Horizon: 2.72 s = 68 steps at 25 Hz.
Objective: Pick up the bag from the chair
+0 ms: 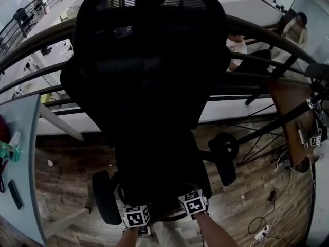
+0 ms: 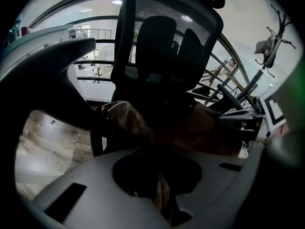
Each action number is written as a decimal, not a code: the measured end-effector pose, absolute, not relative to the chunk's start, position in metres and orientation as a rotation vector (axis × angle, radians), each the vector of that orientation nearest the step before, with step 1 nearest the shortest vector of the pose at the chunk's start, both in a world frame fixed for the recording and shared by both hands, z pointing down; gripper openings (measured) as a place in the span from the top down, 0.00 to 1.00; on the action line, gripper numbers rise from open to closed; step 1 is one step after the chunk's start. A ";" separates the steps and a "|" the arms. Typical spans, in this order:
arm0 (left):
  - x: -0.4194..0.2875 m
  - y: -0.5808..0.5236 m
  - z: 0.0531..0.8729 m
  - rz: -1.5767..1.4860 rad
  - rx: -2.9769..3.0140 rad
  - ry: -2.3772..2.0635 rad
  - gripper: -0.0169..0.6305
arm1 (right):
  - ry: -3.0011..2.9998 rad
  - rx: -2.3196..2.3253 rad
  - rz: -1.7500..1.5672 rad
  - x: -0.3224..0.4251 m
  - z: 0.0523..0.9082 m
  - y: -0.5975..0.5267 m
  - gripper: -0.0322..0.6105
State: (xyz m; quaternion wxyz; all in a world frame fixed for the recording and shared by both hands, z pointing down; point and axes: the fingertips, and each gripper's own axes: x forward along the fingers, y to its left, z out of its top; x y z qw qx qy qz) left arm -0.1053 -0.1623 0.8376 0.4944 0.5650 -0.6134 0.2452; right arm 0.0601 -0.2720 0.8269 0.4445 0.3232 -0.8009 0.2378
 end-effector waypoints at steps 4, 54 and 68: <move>-0.106 -0.157 0.818 0.556 1.394 -1.486 0.95 | -2.001 0.846 0.601 0.062 0.807 -0.260 0.92; -0.073 -0.057 0.578 0.360 1.838 -1.352 0.95 | -2.237 1.316 0.498 0.105 0.541 -0.110 0.93; -0.074 -0.034 0.549 0.336 1.902 -1.335 0.95 | -2.279 1.358 0.450 0.105 0.505 -0.079 0.93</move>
